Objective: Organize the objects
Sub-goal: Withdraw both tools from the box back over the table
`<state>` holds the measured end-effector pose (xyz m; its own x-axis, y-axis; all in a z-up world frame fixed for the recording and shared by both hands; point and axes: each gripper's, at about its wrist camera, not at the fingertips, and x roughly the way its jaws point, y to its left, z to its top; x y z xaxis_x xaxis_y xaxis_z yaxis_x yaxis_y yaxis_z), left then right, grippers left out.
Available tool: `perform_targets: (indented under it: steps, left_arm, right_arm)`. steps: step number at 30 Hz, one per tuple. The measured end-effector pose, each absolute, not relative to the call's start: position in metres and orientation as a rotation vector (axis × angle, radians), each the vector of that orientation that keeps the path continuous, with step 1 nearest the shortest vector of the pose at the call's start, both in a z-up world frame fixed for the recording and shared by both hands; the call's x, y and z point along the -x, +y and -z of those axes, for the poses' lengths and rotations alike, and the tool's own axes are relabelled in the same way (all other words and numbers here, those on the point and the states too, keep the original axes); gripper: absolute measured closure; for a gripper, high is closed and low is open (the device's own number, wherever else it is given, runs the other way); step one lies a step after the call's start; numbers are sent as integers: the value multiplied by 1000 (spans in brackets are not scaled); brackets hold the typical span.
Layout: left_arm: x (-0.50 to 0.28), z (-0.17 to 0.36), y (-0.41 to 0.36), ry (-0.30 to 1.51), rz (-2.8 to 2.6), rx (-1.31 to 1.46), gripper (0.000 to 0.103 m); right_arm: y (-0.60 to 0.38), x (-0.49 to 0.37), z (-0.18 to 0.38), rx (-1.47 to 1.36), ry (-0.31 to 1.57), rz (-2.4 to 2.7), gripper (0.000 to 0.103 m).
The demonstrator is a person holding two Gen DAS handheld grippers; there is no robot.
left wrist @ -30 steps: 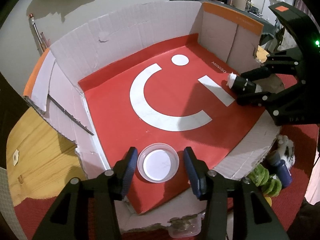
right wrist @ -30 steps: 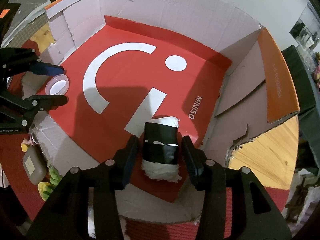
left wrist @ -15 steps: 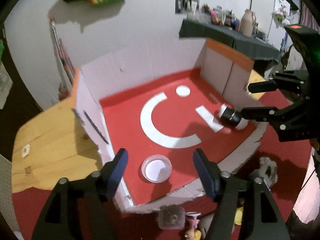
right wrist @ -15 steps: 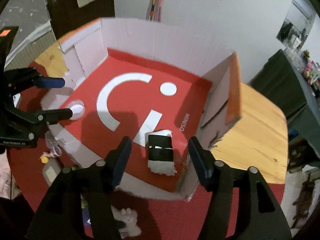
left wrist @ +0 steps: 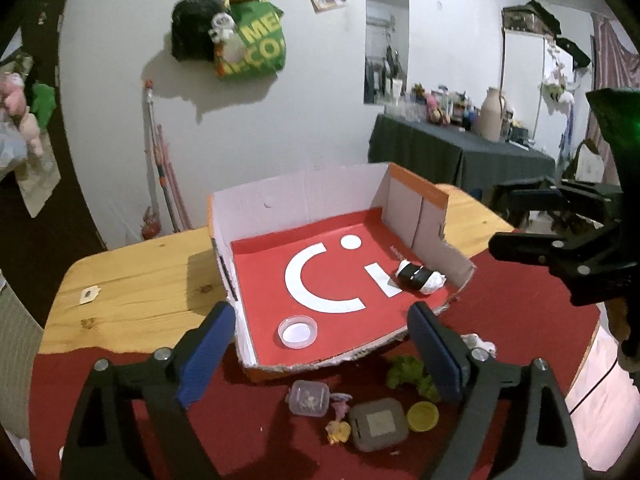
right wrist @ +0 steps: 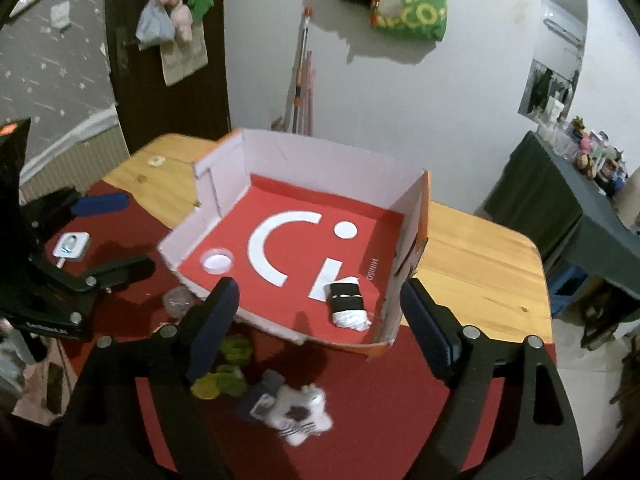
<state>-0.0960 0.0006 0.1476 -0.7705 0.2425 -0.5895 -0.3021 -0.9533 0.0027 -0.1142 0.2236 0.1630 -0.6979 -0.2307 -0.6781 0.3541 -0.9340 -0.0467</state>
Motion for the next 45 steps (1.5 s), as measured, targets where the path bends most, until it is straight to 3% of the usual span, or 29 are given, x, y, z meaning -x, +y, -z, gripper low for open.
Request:
perform_targets:
  steps: [13, 21, 34, 45]
  left_arm:
    - [33, -125, -7, 50, -2828, 790, 0]
    - [17, -96, -6, -29, -2824, 864, 0]
    - [19, -49, -11, -103, -2783, 1055, 0]
    - [36, -41, -20, -121, -2762, 1139, 0]
  right_arm:
    - [229, 41, -140, -832, 176, 2840, 8]
    - [235, 20, -102, -849, 50, 2877, 8]
    - [230, 18, -38, -1006, 61, 2868, 8]
    - [238, 30, -27, -1079, 48, 2846, 8]
